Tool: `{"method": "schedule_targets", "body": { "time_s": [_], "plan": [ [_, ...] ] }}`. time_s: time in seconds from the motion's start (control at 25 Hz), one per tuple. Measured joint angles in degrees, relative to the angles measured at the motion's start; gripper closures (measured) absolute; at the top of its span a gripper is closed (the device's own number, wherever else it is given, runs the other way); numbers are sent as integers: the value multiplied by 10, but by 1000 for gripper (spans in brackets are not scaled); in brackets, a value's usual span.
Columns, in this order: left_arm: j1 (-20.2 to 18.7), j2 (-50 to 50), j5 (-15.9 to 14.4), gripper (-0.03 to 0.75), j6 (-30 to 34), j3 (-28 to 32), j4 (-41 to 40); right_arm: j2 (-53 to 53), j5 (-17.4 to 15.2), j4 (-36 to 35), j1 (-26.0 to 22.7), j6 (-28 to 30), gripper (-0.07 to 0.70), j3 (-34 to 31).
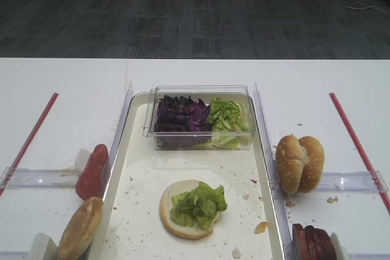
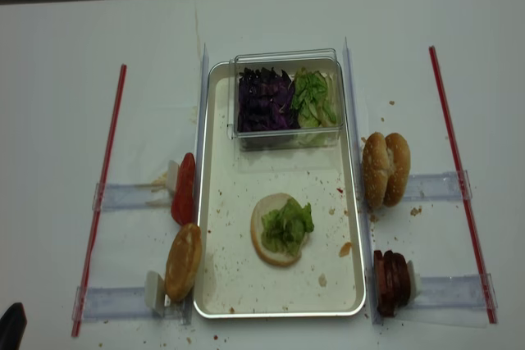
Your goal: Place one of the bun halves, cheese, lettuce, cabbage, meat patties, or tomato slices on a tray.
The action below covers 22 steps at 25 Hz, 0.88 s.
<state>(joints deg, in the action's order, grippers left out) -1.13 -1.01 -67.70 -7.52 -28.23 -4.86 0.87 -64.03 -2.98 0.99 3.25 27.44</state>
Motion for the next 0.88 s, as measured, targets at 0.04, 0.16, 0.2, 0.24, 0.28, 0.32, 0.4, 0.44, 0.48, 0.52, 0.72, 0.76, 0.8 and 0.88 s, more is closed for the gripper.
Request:
{"method": "schedule_targets", "body": {
  "time_s": [0.04,0.16,0.2,0.24,0.28,0.32,0.4,0.44,0.48,0.52,0.72,0.76,0.8,0.88],
  "plan": [
    [0,0,0,225,0,0,0,0,0,0,0,0,-58,0],
    [0,0,0,225,0,0,0,0,0,0,0,0,-58,0],
    [0,0,0,225,0,0,0,0,0,0,0,0,-58,0],
    [0,0,0,225,0,0,0,0,0,0,0,0,-58,0],
    [0,0,0,225,0,0,0,0,0,0,0,0,-58,0],
    [0,0,0,225,0,0,0,0,0,0,0,0,-58,0],
    [0,0,0,225,0,0,0,0,0,0,0,0,-58,0],
    [0,0,0,225,0,0,0,0,0,0,0,0,-58,0],
    [0,0,0,225,0,0,0,0,0,0,0,0,-58,0],
    [0,0,0,225,0,0,0,0,0,0,0,0,-58,0],
    [0,0,0,225,0,0,0,0,0,0,0,0,-58,0],
    [0,0,0,225,0,0,0,0,0,0,0,0,-58,0],
    [0,0,0,225,0,0,0,0,0,0,0,0,-58,0],
    [0,0,0,225,0,0,0,0,0,0,0,0,-58,0]
  ]
}}
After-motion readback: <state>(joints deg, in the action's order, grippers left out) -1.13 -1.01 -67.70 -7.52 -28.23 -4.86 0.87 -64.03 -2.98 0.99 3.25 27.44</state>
